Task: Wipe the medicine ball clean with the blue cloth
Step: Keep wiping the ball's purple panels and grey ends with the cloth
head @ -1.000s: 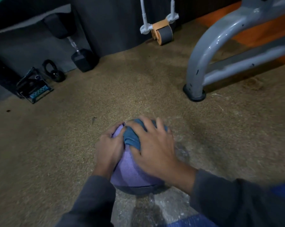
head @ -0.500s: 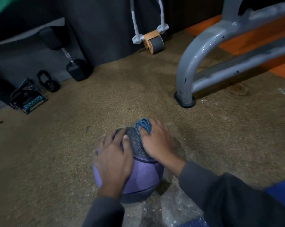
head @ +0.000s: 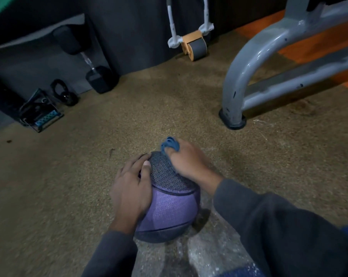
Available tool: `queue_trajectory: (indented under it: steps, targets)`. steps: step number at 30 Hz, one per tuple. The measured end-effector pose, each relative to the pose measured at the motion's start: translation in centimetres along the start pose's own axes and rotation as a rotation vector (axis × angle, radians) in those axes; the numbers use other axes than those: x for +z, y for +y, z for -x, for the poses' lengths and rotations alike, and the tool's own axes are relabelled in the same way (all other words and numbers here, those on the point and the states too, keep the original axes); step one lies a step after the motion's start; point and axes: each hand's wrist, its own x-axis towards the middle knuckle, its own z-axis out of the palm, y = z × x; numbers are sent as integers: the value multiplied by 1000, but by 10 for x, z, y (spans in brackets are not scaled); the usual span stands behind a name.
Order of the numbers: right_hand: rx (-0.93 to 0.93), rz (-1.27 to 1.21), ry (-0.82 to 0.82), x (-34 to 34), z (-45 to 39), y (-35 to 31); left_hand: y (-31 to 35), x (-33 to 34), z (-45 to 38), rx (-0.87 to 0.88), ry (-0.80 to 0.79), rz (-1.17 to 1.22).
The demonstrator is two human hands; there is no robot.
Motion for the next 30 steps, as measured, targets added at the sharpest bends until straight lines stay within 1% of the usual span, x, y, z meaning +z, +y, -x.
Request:
queue_trajectory:
  steps: [2,3,5,7,10,11,13,15,17,18,19,20,22,24,25,26,27,30]
  targets:
    - [47,-67,44,-2,10,12,-1,2,-5,-49,2,2]
    - [14,-33,90,0,24,17,-2,3,-8,-81,-1,-9]
    - [-127,96,178,4,62,15,-5,5,-12,-130,-18,-37]
    - [-261,171,202,8,90,4,-7,4,-11,-132,-19,-26]
    - [-410,262,213,11,90,-17,-13,-3,-3,-88,-30,30]
    - [-423,273,187,11,80,-22,-15,-5,-1,-84,-26,51]
    - [-360,255,89,10,51,-27,-21,-7,3,-83,4,79]
    - [-222,158,4,10,19,-19,-26,-7,7,-79,36,120]
    - [-62,-27,-23,8,6,-8,-27,-6,11,-73,55,178]
    - [-16,-58,-18,5,11,-2,-29,-7,12,-74,56,194]
    - [-8,-32,-14,4,22,3,-30,-8,12,-73,51,196]
    - [-40,42,0,3,39,5,-31,-9,12,-61,43,194]
    - [-221,229,84,1,79,-3,-35,-11,12,-7,9,222]
    - [-432,283,121,3,95,-20,-41,-14,14,81,-27,277]
    - [-491,296,104,4,89,-28,-45,-14,15,128,-35,284]
    - [-491,291,63,5,76,-33,-49,-13,18,171,-34,277]
    - [-444,264,3,5,60,-35,-50,-13,19,198,-30,267]
    - [-205,53,-125,1,18,-22,-49,-15,21,210,-39,254]
